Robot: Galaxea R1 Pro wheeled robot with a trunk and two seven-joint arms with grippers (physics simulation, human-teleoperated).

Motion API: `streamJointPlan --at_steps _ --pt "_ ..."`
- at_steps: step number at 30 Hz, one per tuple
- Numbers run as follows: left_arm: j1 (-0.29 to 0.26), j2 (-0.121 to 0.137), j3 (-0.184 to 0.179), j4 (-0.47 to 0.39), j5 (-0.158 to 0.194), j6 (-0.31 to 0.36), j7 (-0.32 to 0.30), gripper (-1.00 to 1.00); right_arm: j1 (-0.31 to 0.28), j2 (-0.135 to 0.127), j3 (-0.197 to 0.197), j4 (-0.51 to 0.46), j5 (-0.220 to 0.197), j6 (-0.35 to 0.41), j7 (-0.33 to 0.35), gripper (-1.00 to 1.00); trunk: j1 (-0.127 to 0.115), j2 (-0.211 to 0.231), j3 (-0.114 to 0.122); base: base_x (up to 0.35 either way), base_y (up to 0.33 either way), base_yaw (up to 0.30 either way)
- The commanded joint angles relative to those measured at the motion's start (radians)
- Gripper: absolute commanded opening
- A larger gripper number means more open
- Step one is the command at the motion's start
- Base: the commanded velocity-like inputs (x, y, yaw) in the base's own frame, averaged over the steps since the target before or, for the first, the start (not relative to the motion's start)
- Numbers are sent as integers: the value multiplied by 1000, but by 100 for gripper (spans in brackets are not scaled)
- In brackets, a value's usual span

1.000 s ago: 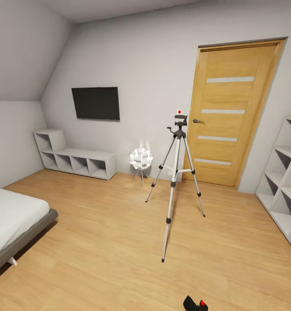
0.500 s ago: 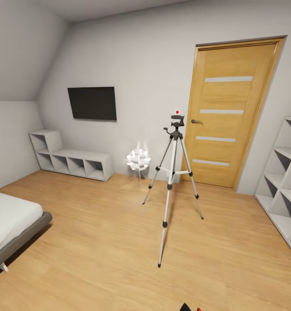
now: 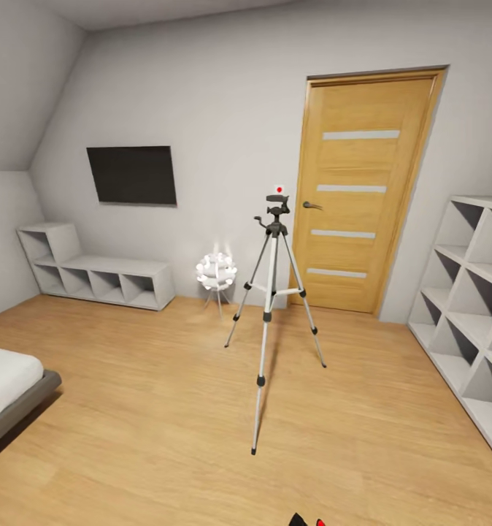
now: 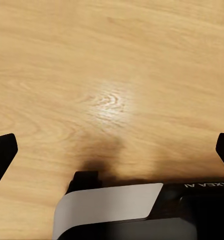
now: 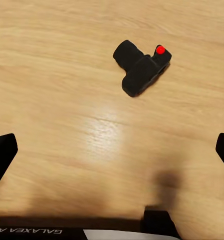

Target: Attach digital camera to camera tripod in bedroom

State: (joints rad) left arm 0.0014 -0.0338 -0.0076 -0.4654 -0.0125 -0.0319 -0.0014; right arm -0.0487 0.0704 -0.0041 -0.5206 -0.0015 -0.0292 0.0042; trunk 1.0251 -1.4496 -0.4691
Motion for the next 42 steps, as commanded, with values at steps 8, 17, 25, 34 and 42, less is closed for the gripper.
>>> streamJointPlan --at_steps 8,17,25,34,42 --pt "0 0 -1 -1 -1 -2 0 100 0 0 0 1 0 -3 0 100 0 0 -1 1 -183 -9" --pt "0 0 -1 -1 -1 -2 0 100 0 0 0 1 3 -3 0 100 0 0 -1 19 -44 -1" --pt "0 0 -1 -1 -1 -2 0 100 0 0 0 1 3 -3 0 100 0 0 -1 138 -136 0" --pt "0 0 -2 -1 -1 -2 0 100 0 0 0 1 3 -3 0 100 0 0 -1 24 -20 51" --pt "0 0 -2 -1 -1 -3 0 100 0 0 0 1 3 -3 0 100 0 0 -1 1 -204 259"
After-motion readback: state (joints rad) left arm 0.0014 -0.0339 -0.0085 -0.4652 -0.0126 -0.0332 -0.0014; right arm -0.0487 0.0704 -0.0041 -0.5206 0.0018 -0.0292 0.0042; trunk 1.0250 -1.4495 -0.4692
